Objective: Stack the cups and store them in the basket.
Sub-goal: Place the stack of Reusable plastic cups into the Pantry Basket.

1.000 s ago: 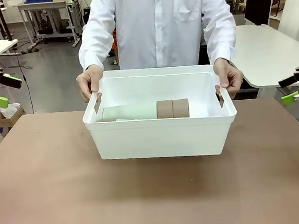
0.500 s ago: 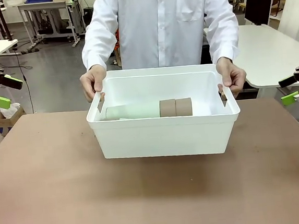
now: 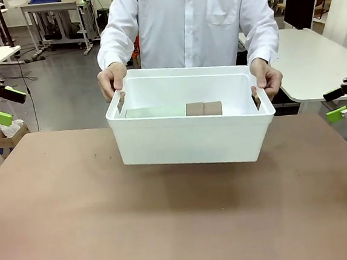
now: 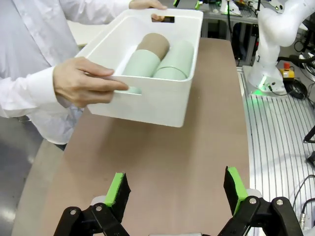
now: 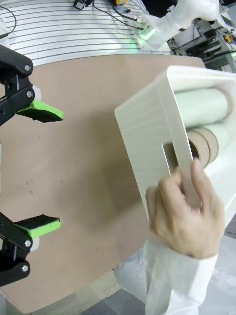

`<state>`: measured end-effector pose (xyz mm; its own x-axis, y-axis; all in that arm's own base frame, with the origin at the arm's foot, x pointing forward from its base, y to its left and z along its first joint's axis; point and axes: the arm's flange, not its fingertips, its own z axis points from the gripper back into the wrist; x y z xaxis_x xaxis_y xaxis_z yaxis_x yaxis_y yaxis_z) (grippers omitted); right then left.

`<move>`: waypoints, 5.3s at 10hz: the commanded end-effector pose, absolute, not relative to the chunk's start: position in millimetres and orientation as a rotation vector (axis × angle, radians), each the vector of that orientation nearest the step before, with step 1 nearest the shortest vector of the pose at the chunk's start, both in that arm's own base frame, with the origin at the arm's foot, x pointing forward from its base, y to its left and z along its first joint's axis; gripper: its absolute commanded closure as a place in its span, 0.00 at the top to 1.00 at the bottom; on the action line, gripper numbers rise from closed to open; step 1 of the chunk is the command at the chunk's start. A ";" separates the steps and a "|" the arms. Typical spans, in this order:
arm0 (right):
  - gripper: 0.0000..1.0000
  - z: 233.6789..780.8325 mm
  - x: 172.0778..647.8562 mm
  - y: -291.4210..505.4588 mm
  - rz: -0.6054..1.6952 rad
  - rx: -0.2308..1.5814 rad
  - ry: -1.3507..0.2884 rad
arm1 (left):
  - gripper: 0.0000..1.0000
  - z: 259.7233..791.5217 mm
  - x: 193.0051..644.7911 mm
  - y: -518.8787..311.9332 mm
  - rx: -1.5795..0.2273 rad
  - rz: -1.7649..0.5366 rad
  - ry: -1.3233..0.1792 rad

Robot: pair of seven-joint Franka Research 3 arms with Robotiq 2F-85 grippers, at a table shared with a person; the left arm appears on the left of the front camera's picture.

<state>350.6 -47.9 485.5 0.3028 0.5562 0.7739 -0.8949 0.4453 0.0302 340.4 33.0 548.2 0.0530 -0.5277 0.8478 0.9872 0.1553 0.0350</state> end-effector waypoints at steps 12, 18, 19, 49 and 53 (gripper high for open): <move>1.00 487.4 353.4 -48.4 1.021 0.529 -0.798 | 1.00 550.3 342.1 31.3 -0.701 -1.290 -0.881; 1.00 487.4 353.4 -48.4 1.021 0.529 -0.798 | 1.00 550.3 342.1 31.3 -0.701 -1.290 -0.881; 1.00 487.4 353.4 -48.4 1.021 0.529 -0.798 | 1.00 550.3 342.1 31.3 -0.701 -1.290 -0.881; 1.00 487.4 353.4 -48.4 1.021 0.529 -0.798 | 1.00 550.3 342.1 31.3 -0.701 -1.290 -0.881; 1.00 487.4 353.4 -48.4 1.021 0.529 -0.798 | 1.00 550.3 342.1 31.3 -0.701 -1.290 -0.881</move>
